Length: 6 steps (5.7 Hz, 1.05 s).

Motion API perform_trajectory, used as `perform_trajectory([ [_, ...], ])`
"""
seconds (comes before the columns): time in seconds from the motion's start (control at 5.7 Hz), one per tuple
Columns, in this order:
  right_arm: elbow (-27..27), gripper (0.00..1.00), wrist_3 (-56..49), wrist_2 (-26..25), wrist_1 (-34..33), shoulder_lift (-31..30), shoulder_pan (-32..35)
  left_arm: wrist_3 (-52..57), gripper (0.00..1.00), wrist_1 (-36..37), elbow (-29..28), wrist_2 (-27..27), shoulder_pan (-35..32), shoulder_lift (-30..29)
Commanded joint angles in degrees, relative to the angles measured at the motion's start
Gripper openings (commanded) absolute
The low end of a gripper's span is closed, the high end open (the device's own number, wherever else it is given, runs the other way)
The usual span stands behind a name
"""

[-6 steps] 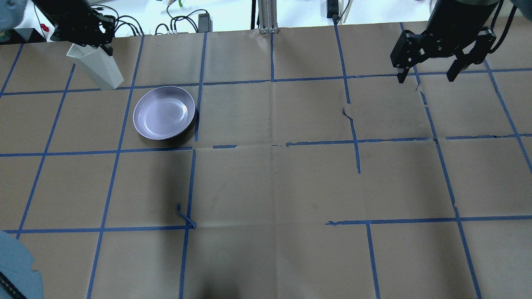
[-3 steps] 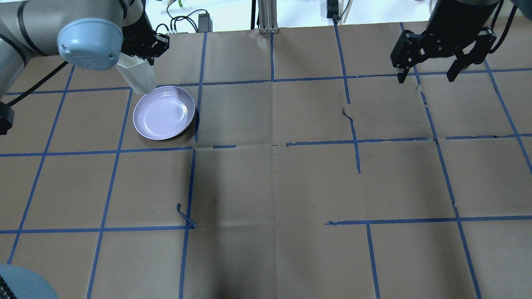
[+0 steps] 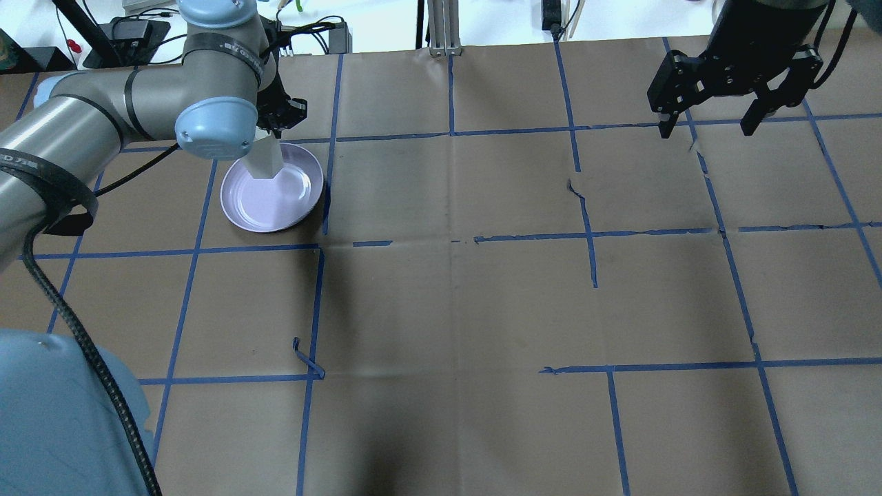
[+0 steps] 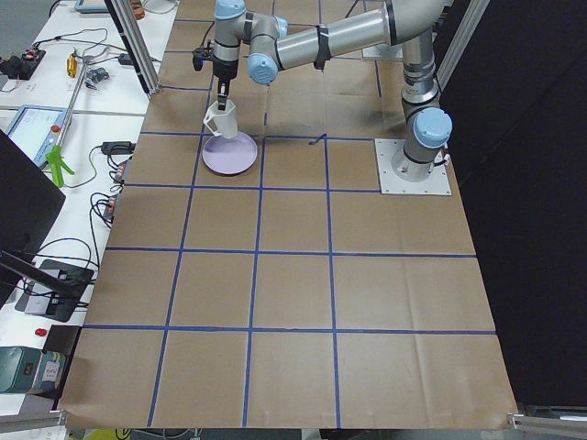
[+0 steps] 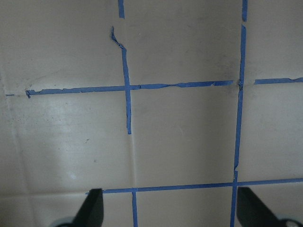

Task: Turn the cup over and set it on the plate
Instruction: 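Carry the upright mug with the left gripper over the plate, then lower the mug onto the plate and open the left gripper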

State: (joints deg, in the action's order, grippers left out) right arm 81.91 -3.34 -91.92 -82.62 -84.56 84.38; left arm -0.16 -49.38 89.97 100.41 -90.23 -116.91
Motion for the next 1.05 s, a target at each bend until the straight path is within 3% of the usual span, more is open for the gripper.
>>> perform_trajectory([
  [0.0, 0.00, 1.00, 0.00, -0.02, 0.00, 0.01, 0.00, 0.86, 0.00, 10.32, 5.88, 0.05, 0.58, -2.36],
  [0.18, 0.00, 1.00, 0.00, 0.07, 0.00, 0.01, 0.00, 0.95, 0.00, 10.19, 6.62, 0.31, 0.67, -1.84],
  [0.35, 0.00, 1.00, 0.00, 0.07, 0.00, 0.01, 0.00, 1.12, 0.10, 8.01, 6.80, 0.31, 0.67, -1.14],
  [0.53, 0.00, 1.00, 0.00, -0.02, 0.00, 0.01, 0.00, 1.12, 0.81, 5.38, 6.63, -0.04, 0.58, -0.87],
  [0.7, 0.00, 1.00, 0.00, 0.07, 0.00, 0.01, 0.00, 1.12, 0.99, 1.09, 4.97, 0.13, 0.76, -0.52],
  [0.88, 0.00, 1.00, 0.00, -0.02, 0.00, 0.01, 0.00, 1.12, 0.99, -6.87, 2.61, 0.05, 1.54, 3.05],
])
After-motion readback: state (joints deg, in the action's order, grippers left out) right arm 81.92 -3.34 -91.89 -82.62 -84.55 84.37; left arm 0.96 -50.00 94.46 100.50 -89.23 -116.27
